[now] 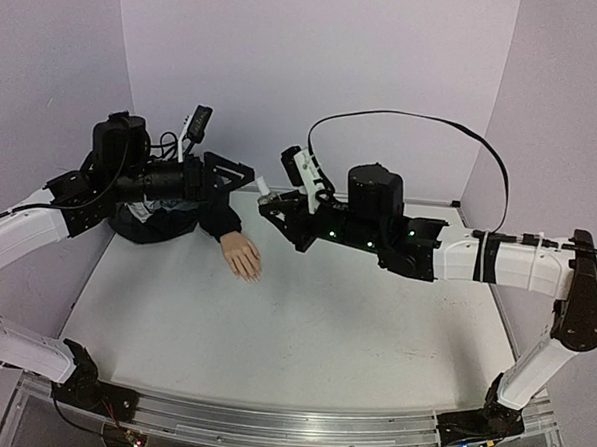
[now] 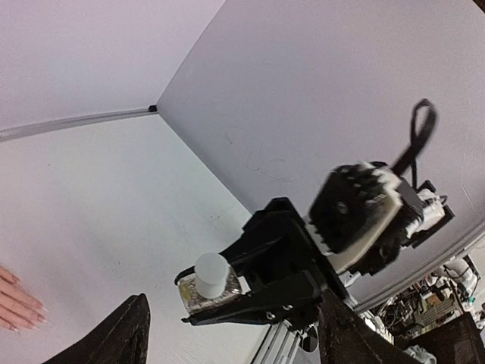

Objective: Paint the nails

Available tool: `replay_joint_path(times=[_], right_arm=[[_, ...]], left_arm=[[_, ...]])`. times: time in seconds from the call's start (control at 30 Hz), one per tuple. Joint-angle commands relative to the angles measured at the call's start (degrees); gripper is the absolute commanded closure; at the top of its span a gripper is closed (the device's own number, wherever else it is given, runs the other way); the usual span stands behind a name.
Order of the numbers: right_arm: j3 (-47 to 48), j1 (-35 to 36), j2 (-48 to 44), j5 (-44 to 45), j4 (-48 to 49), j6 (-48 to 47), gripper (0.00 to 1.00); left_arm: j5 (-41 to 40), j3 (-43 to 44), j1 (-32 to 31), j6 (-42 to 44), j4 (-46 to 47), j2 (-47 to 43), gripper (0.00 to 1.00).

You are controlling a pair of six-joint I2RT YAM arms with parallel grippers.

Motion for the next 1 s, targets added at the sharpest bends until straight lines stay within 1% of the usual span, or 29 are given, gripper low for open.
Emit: replay_joint_path(times=[0.0, 0.13, 0.27, 0.3, 0.5, 0.77, 0.87, 0.97], right_arm=[[5.3, 3.28, 2.19, 13.94, 0.8, -3.89, 1.0], [7.72, 5.07, 4.49, 17.11, -0.95, -5.95, 1.0], [8.06, 5.85, 5.31, 17.91, -1.38, -6.29, 1.0], [8.09, 5.92, 5.38, 17.84, -1.4, -6.19, 1.0], [8.42, 6.23, 6.03, 18.37, -1.36, -6.1, 1.0], [8.86, 6.24, 5.91, 17.92, -0.83, -4.6, 1.0], [8.41, 6.28, 5.33, 16.47, -0.15, -4.08, 1.0], [7.57, 6.06, 3.76, 11.94, 0.31, -4.05, 1.0]], left_arm=[[-4.73, 2.12, -0.07, -9.2, -2.93, 2.99, 0.25], [-4.9, 2.73, -0.3, -8.38, -2.41, 3.64, 0.3], [-7.21, 1.39, -1.1, -7.02, -0.63, 2.46, 0.31], [-7.48, 1.09, -1.12, -7.23, -0.53, 2.35, 0.34], [-6.25, 0.81, -1.12, -8.87, -0.31, 4.04, 0.56], [-4.15, 1.16, -1.3, -8.21, -0.22, 5.52, 0.85], [-2.62, 1.46, -1.3, -7.42, -0.13, 6.14, 0.88], [1.72, 2.85, -1.39, -3.26, 0.21, 6.92, 0.94]])
